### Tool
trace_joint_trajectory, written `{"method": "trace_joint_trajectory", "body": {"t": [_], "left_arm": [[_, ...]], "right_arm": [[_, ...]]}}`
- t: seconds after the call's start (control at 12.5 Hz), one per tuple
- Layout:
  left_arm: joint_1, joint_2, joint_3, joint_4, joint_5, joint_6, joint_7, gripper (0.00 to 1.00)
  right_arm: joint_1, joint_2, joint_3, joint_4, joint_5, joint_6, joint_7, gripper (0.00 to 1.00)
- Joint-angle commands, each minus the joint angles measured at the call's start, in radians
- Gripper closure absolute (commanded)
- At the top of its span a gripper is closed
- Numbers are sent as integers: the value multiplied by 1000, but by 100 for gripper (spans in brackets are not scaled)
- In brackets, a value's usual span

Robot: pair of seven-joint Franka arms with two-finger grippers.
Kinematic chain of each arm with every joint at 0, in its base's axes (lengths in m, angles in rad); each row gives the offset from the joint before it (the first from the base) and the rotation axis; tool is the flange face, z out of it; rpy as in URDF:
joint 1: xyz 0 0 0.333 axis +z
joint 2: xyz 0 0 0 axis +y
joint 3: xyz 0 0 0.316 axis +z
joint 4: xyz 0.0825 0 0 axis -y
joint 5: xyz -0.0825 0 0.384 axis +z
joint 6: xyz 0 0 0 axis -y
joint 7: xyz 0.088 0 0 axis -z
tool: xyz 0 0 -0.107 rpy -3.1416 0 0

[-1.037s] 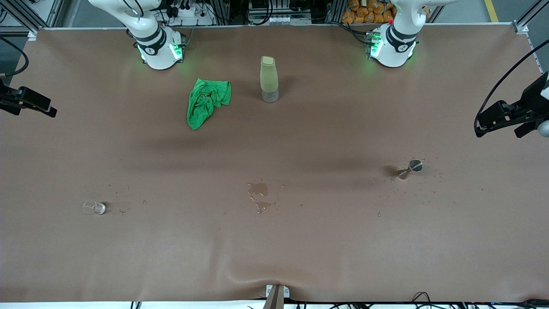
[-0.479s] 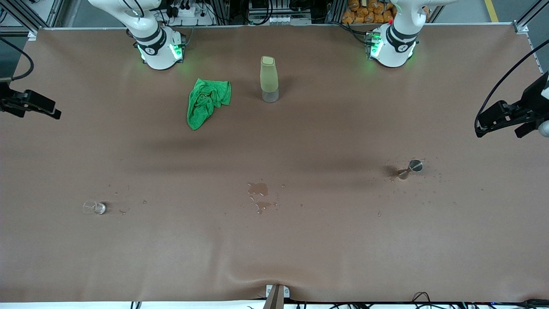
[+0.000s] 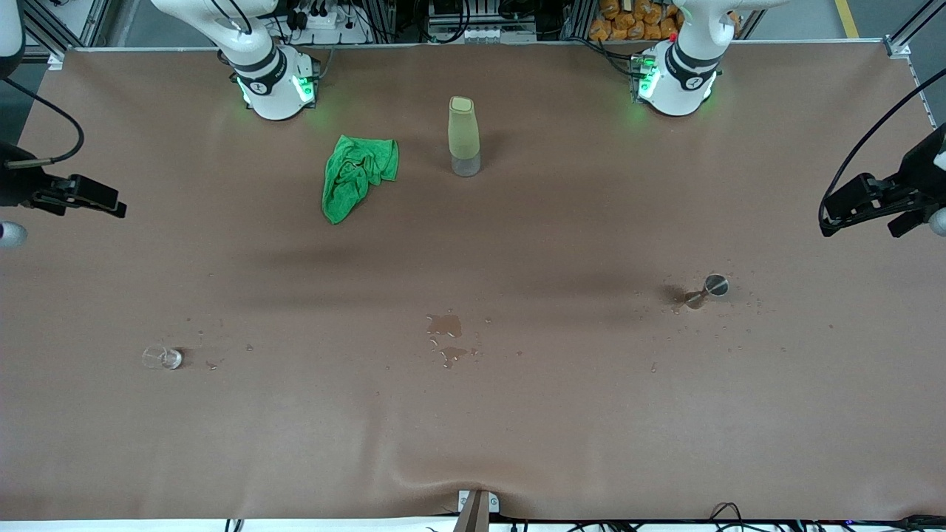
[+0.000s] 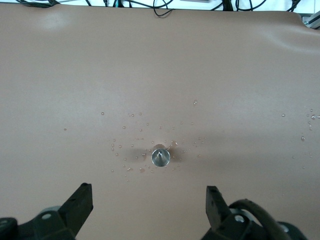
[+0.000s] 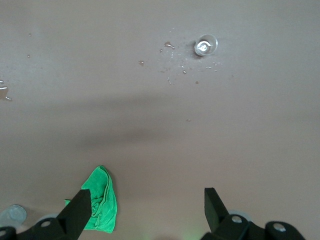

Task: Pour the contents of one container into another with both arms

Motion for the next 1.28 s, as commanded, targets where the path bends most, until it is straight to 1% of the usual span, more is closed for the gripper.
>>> {"method": "trace_joint_trajectory", "body": {"t": [0.0, 0.08, 0.16, 0.24, 0.32, 0.48, 0.56, 0.64, 0.8, 0.88, 1.12, 1.2], "left_arm": [[3, 2, -1, 10, 17, 3, 16, 0], [3, 2, -1, 10, 17, 3, 35, 0], [5, 2, -1, 10, 18, 3, 101, 0], [6, 0, 1, 10, 15, 3, 194, 0], [8, 2, 1, 10, 15, 3, 247, 0], [8, 2, 5, 10, 12, 3, 275, 0], [8, 0, 7, 10, 17, 6, 279, 0], [9, 2, 7, 10, 18, 8, 325, 0], [12, 2, 8, 10, 14, 13, 530, 0], [17, 2, 8, 10, 14, 19, 589, 0], [34, 3, 7, 10, -6, 20, 748, 0], [37, 3, 10, 10, -50, 25, 829, 0]], "right_arm": [[-38, -8, 2, 22, 1, -21, 1, 0], [-61, -3, 2, 24, 12, -10, -29, 0], [-81, 4, 2, 24, 12, 7, -114, 0], [-111, 9, 1, 22, 13, 66, -223, 0], [-152, 23, 1, 21, 13, 120, -327, 0], [-235, 70, 2, 24, 32, 171, -486, 0], [-275, 87, 2, 24, 74, 198, -564, 0], [-320, 108, 2, 24, 132, 217, -656, 0], [-413, 167, 2, 27, 261, 224, -844, 0], [-446, 199, 2, 44, 321, 229, -930, 0], [-504, 300, 2, 65, 494, 235, -1194, 0], [-521, 331, 2, 65, 557, 235, -1285, 0]]}}
